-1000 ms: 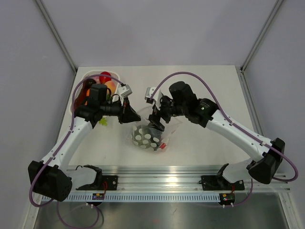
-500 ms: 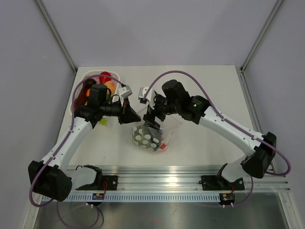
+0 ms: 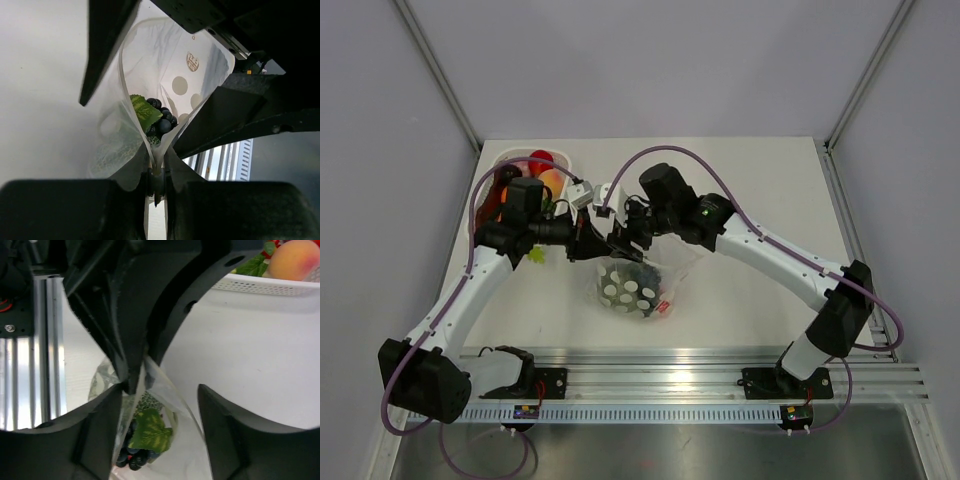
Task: Place the food in the zip-top bag and seal the zipper
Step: Zip the zipper food storage bag at the center of the board.
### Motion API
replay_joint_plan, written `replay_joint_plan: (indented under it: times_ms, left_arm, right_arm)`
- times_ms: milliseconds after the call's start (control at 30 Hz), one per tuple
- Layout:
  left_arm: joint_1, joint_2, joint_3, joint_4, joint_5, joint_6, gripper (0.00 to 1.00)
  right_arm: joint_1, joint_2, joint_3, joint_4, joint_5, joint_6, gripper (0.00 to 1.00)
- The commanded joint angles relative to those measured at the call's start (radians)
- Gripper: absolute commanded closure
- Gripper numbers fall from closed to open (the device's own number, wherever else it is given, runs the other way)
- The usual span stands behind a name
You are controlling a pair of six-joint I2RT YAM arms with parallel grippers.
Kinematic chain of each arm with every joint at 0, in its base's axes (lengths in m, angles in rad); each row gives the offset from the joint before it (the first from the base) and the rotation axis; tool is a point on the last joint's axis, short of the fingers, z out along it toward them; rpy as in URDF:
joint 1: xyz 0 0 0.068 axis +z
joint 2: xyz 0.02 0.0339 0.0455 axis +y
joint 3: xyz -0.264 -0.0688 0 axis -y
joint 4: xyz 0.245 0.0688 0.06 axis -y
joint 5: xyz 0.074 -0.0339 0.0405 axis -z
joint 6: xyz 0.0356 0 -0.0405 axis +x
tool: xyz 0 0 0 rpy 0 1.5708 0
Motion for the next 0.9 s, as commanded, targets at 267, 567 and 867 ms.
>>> replay_joint_plan:
  times_ms: [267, 567, 867]
  left_arm:
    - [-0.009, -0.036, 0.035, 0.023, 0.045, 0.025, 1.00]
    - [-0.005, -0.068, 0.033, -0.025, 0.007, 0.101, 0.45]
    - [0.001, -0.073, -0.020, 0.001, 0.116, 0.104, 0.47]
  right_arm:
    - [0.009, -0.053, -0.029, 0.049, -0.033, -0.003, 1.00]
    - [-0.005, -0.213, -0.195, 0.144, -0.021, -0.003, 1.00]
    - [-0.012, -0.308, -0.264, 0.168, -0.021, 0.011, 1.00]
